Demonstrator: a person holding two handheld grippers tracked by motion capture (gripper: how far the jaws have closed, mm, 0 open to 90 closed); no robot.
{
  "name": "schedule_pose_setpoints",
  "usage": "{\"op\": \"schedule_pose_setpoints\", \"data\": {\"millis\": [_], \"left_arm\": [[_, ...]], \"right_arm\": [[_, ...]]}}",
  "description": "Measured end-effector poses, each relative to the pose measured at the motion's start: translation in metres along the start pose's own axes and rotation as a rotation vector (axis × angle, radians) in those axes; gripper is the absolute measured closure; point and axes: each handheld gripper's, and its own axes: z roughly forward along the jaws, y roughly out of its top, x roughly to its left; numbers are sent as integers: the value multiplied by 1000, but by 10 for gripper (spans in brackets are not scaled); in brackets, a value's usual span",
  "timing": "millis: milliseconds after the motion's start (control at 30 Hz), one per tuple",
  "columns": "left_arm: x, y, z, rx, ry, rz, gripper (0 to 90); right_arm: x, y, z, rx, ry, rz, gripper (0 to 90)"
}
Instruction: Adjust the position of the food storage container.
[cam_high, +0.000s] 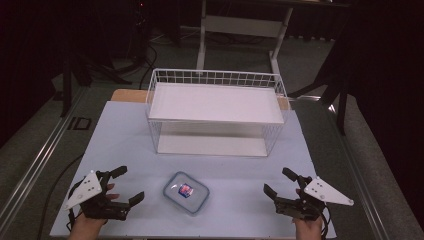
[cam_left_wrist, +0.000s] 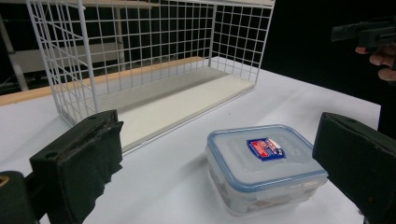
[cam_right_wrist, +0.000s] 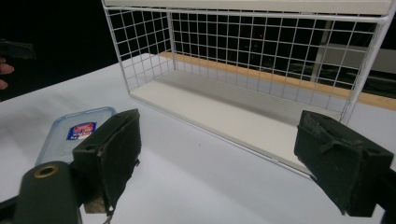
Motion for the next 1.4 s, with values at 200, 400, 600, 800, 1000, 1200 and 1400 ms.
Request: {"op": "schedule_pose_setpoints", "data": {"millis": [200, 400, 600, 800, 1000, 1200, 1400], "left_arm": [[-6, 11, -2, -9, -8, 6, 24], [-8, 24, -3, 43, -57, -39, 24], [-4, 28, 3, 73, -134, -57, 45], [1, 17, 14, 184, -190, -37, 311], [-2, 1, 21, 272, -206, -9, 634], [-8, -12, 29, 387, -242, 42, 887], [-35, -21, 49, 510, -318, 157, 900]], "right_arm": [[2, 1, -2, -13, 3, -2, 147], [5, 2, -3, -17, 11, -3, 147], [5, 1, -2, -21, 17, 3, 147], [6, 0, 0, -15, 20, 11, 147], [5, -1, 2, -7, 28, 30, 147], [5, -2, 3, -6, 34, 29, 147], [4, -3, 4, -5, 38, 42, 147]]}}
